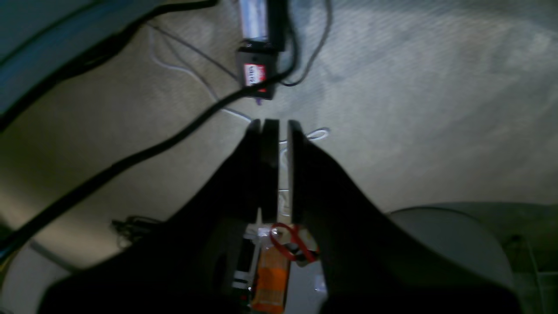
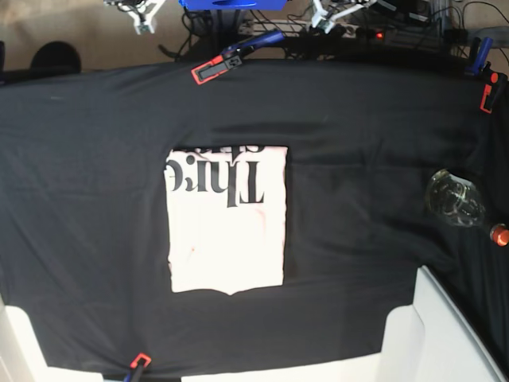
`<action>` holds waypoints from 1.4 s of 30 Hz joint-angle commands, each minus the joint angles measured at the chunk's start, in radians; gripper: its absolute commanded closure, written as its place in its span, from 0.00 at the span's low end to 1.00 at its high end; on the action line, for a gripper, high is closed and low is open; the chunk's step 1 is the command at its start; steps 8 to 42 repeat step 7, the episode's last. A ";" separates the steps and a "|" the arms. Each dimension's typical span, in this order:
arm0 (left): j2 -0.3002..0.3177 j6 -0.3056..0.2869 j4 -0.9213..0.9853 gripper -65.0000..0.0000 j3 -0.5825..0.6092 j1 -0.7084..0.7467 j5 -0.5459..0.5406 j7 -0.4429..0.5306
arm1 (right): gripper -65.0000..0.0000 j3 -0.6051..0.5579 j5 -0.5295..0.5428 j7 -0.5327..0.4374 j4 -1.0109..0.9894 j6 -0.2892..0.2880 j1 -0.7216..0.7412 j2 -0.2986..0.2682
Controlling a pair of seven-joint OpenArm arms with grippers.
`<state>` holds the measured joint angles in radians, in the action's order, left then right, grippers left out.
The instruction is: Fold the T-shirt properly
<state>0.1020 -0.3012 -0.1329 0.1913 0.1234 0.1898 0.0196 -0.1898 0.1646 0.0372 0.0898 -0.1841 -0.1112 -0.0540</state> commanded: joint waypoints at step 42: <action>-0.005 -0.006 0.000 1.00 -0.002 0.012 0.001 0.001 | 0.94 0.000 0.002 -0.001 0.003 0.001 -0.003 -0.017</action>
